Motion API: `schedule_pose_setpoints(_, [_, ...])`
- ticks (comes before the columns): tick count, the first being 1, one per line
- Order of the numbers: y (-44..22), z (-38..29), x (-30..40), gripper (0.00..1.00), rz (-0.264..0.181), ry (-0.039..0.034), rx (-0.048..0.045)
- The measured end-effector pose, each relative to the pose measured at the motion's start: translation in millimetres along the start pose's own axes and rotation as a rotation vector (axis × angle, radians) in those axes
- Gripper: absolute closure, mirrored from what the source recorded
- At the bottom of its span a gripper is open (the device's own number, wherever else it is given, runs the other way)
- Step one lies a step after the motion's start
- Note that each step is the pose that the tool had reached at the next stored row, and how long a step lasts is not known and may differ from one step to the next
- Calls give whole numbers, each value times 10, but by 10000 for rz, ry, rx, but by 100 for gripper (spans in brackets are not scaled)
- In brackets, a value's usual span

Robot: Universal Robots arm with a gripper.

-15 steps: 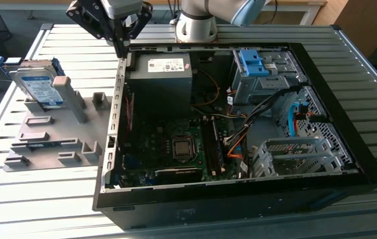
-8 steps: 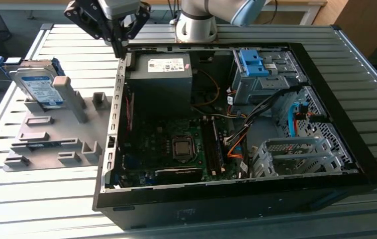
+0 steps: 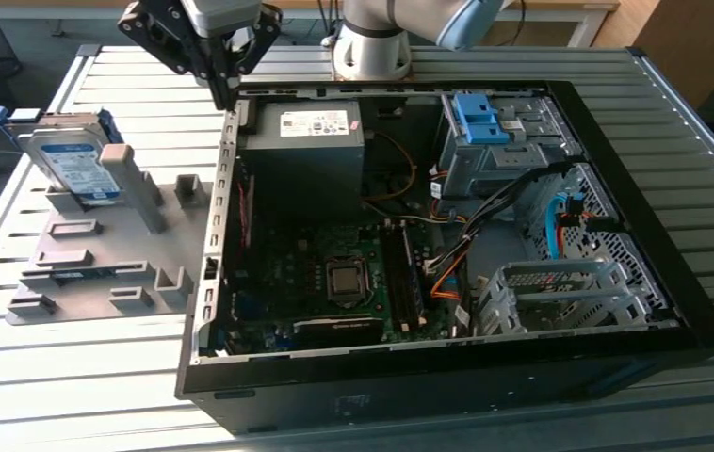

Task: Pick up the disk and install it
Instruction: 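Reach for the disk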

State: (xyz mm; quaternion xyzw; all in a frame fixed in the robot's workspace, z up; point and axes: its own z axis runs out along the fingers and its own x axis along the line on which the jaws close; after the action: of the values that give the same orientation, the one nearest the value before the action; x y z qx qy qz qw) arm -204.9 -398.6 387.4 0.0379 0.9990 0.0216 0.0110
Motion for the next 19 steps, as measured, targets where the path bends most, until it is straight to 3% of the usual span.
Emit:
schedule_pose_setpoints(4, [13,5,18,84,16,4,-1])
schedule_pose_setpoints(19, [65,10,264,84,22,11,-10])
